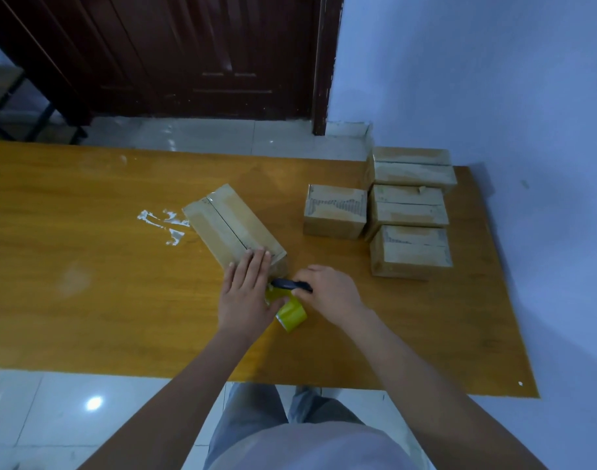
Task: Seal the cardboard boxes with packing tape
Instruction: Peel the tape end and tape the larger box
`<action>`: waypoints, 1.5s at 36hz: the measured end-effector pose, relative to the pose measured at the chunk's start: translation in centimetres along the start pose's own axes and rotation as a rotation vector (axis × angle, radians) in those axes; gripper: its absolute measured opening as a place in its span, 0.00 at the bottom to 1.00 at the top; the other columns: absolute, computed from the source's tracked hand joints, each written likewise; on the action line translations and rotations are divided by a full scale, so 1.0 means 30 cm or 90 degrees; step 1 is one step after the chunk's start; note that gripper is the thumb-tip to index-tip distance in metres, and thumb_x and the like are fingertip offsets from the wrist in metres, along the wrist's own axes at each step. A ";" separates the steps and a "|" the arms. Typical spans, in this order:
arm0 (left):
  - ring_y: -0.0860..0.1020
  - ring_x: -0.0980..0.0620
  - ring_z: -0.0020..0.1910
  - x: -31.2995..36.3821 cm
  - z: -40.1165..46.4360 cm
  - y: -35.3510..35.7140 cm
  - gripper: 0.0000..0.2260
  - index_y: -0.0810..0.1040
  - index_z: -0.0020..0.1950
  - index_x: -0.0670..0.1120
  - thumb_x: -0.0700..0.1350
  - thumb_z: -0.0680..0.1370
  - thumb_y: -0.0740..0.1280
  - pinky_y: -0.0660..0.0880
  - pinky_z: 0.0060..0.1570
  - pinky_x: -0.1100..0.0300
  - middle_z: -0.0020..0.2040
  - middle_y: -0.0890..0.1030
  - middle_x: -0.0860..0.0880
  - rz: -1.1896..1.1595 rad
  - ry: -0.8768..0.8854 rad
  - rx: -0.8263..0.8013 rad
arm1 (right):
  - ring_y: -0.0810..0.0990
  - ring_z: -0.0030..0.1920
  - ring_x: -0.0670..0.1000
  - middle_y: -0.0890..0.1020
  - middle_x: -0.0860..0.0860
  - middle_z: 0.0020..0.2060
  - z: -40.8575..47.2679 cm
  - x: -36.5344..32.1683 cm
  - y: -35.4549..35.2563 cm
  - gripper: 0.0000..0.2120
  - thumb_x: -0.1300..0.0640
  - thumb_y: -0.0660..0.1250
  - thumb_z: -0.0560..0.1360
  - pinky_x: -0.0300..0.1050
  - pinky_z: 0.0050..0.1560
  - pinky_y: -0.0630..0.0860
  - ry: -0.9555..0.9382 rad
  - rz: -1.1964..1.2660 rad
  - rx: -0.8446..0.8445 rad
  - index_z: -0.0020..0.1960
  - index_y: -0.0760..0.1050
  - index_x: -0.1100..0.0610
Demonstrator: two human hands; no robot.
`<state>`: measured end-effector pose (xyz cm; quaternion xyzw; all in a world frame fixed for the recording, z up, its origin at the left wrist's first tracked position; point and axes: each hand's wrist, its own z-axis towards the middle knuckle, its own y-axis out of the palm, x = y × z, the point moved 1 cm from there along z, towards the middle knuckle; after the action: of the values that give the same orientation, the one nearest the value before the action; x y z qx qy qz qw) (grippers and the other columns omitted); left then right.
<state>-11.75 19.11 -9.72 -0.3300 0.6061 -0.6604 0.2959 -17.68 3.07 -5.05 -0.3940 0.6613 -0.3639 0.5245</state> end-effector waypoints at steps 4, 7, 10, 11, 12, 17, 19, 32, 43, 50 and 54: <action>0.59 0.48 0.73 -0.001 0.001 0.000 0.37 0.64 0.75 0.43 0.65 0.73 0.55 0.54 0.71 0.49 0.73 0.68 0.46 0.001 0.002 0.010 | 0.77 0.47 0.52 0.76 0.50 0.46 0.000 0.000 0.009 0.10 0.48 0.61 0.78 0.43 0.37 0.67 0.042 -0.001 0.036 0.54 0.75 0.51; 0.59 0.47 0.73 -0.001 0.000 0.004 0.38 0.63 0.75 0.43 0.66 0.73 0.55 0.53 0.71 0.48 0.73 0.67 0.46 0.004 0.001 -0.003 | 0.77 0.45 0.54 0.76 0.51 0.45 0.000 0.027 0.008 0.08 0.50 0.61 0.79 0.43 0.36 0.66 0.104 -0.004 0.051 0.52 0.74 0.53; 0.59 0.47 0.73 0.000 0.000 0.005 0.38 0.63 0.75 0.42 0.66 0.73 0.54 0.54 0.71 0.48 0.74 0.66 0.45 0.000 -0.003 -0.007 | 0.78 0.43 0.54 0.76 0.50 0.44 -0.008 0.087 0.025 0.08 0.50 0.61 0.79 0.43 0.34 0.67 0.188 0.002 0.079 0.51 0.74 0.54; 0.59 0.47 0.73 0.001 0.001 0.004 0.38 0.63 0.75 0.42 0.66 0.73 0.54 0.54 0.71 0.48 0.73 0.67 0.45 -0.001 -0.003 -0.007 | 0.78 0.43 0.53 0.77 0.51 0.44 -0.010 0.110 0.039 0.08 0.50 0.62 0.78 0.43 0.34 0.68 0.221 0.006 0.081 0.52 0.74 0.54; 0.59 0.47 0.73 0.000 0.001 0.004 0.38 0.63 0.75 0.42 0.66 0.73 0.54 0.53 0.71 0.48 0.73 0.66 0.45 -0.001 -0.003 -0.007 | 0.78 0.42 0.53 0.78 0.51 0.44 -0.012 0.134 0.057 0.08 0.51 0.62 0.78 0.43 0.33 0.68 0.255 0.015 0.076 0.53 0.74 0.54; 0.59 0.47 0.73 -0.002 0.003 0.003 0.38 0.62 0.75 0.43 0.67 0.72 0.54 0.54 0.71 0.48 0.74 0.66 0.45 0.004 0.001 -0.006 | 0.76 0.51 0.55 0.76 0.53 0.49 -0.009 0.207 0.169 0.09 0.52 0.63 0.78 0.47 0.43 0.73 0.344 0.023 0.034 0.52 0.76 0.57; 0.60 0.47 0.73 -0.002 0.004 0.002 0.39 0.62 0.75 0.43 0.67 0.72 0.54 0.54 0.71 0.48 0.74 0.66 0.45 0.004 0.001 -0.002 | 0.72 0.58 0.55 0.74 0.54 0.55 -0.003 0.213 0.204 0.11 0.52 0.63 0.78 0.49 0.54 0.71 0.366 0.005 0.024 0.56 0.75 0.57; 0.60 0.47 0.73 0.001 0.003 -0.007 0.35 0.62 0.75 0.42 0.62 0.74 0.55 0.57 0.70 0.48 0.74 0.66 0.45 0.020 0.010 0.006 | 0.65 0.63 0.48 0.66 0.48 0.57 0.069 0.002 0.201 0.04 0.56 0.68 0.75 0.44 0.65 0.66 0.176 0.613 -0.039 0.50 0.77 0.51; 0.75 0.48 0.59 -0.034 0.046 -0.045 0.25 0.76 0.66 0.49 0.58 0.75 0.56 0.66 0.60 0.53 0.67 0.74 0.53 -0.109 -0.004 0.059 | 0.72 0.54 0.46 0.79 0.47 0.50 0.057 0.026 0.188 0.09 0.55 0.69 0.74 0.25 0.51 0.65 0.126 0.584 -0.046 0.52 0.82 0.57; 0.70 0.50 0.56 -0.051 0.058 0.007 0.17 0.81 0.60 0.46 0.49 0.76 0.60 0.63 0.54 0.54 0.61 0.79 0.49 -0.103 0.055 0.225 | 0.76 0.53 0.52 0.78 0.51 0.49 0.003 0.028 0.215 0.07 0.57 0.72 0.72 0.45 0.55 0.73 0.183 0.660 -0.012 0.46 0.81 0.45; 0.71 0.51 0.56 -0.048 0.057 0.030 0.15 0.81 0.60 0.46 0.48 0.77 0.62 0.64 0.55 0.53 0.61 0.80 0.49 -0.087 0.063 0.264 | 0.78 0.51 0.52 0.80 0.52 0.47 -0.029 0.050 0.207 0.10 0.59 0.72 0.72 0.46 0.55 0.74 0.209 0.696 0.042 0.43 0.82 0.42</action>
<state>-9.52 19.14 -10.65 -0.2695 0.4474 -0.8049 0.2817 -19.60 4.41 -11.04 0.0839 0.8302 -0.1164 0.5387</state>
